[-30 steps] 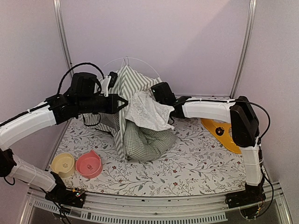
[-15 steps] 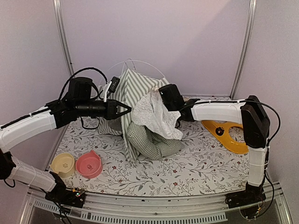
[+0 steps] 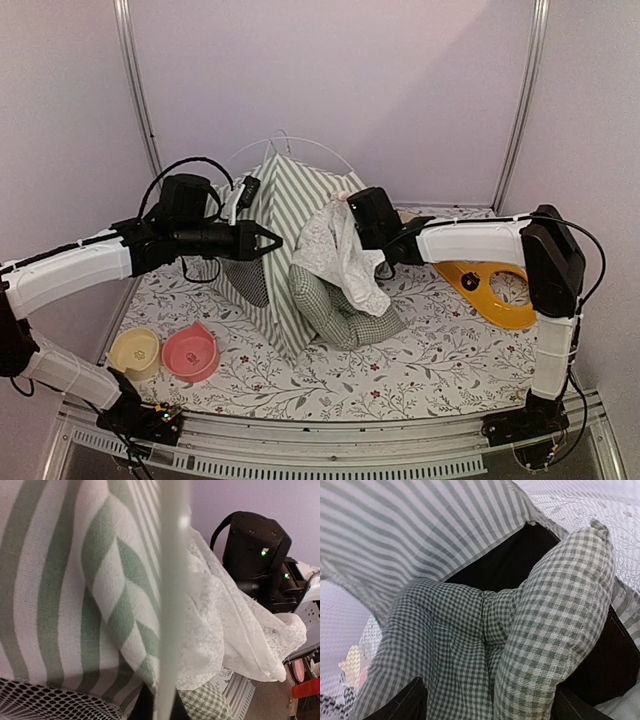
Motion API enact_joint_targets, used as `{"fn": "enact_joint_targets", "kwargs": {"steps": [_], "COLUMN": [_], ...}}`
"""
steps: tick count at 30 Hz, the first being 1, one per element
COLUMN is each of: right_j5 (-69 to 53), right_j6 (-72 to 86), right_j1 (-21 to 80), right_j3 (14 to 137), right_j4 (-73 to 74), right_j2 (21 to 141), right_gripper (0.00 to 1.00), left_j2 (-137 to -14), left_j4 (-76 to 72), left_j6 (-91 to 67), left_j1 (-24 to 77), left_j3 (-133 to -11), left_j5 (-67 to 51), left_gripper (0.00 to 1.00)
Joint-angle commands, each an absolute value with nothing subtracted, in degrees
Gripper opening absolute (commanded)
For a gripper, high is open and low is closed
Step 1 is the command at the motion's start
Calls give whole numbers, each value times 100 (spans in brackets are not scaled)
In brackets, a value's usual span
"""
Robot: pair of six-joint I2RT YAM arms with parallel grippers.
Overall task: Set up the pet tent
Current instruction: Place the cushion in the tent.
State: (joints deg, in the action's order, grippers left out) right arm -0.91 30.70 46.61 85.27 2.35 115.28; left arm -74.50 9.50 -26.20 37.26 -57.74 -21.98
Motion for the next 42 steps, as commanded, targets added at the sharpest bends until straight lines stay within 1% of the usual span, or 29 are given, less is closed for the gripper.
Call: {"fn": "enact_joint_targets", "kwargs": {"steps": [1, 3, 8, 12, 13, 15, 17, 19, 21, 25, 26, 27, 29, 31, 35, 37, 40, 42], "right_j5": [-590, -696, -1218, -2368, -2426, -2111, -1511, -1336, -1555, -2369, -2326, -2028, -1211, -826, -718, -435, -90, -236], "right_j6": [2842, 2743, 2364, 1859, 1744, 1431, 1347, 1351, 1378, 1146, 991, 814, 814, 837, 1282, 1522, 1745, 1813], "right_j1": [4553, 4548, 4532, 4353, 4328, 4340, 4341, 4410, 4556, 4877, 4965, 5023, 5036, 5036, 5036, 5037, 5041, 5036], "right_j3": [8234, 7966, 7153, 6573, 6551, 6583, 6541, 6330, 5931, 5083, 4780, 4535, 4292, 3985, 3459, 3239, 3047, 3063], "right_j4": [-105, -8, -184, -367, -216, 360, 903, 1098, 892, -123, -433, -650, -590, -663, -810, -778, -581, -371], "right_j2": [10501, 10260, 9653, 9176, 9102, 9038, 9007, 8933, 8815, 8401, 8274, 8190, 8169, 8119, 7853, 7538, 7033, 6959], "right_gripper": [84, 94, 99, 99, 99, 99, 98, 97, 96, 96, 96, 96, 96, 96, 98, 100, 99, 99], "left_j2": [-7650, -7655, -7625, -7666, -7686, -7702, -7714, -7718, -7743, -7801, -7798, -7785, -7758, -7707, -7761, -7801, -7819, -7849], "left_j4": [1452, 1495, 1525, 1519, 1513, 1496, 1458, 1423, 1366, 1211, 1165, 1062, 905, 774, 741, 773, 791, 784], "left_j6": [-3185, -3212, -3239, -3231, -3233, -3247, -3281, -3348, -3441, -3710, -3807, -3927, -4150, -4288, -4296, -4257, -4188, -4124], "left_j1": [3755, 3745, 3675, 3644, 3633, 3606, 3596, 3595, 3615, 3809, 3842, 3883, 3957, 4011, 4060, 4076, 4095, 4098], "left_j3": [-5713, -5726, -5695, -5702, -5710, -5729, -5754, -5781, -5792, -5786, -5763, -5695, -5613, -5542, -5599, -5626, -5641, -5668], "left_j5": [-1783, -1663, -1661, -1707, -1724, -1751, -1779, -1797, -1820, -1587, -1513, -1433, -1209, -1060, -946, -966, -1003, -1068], "left_gripper": [0, 0, 0, 0, 0, 0, 0, 0, 0, 0, 0, 0, 0, 0, 0, 0, 0, 0]}}
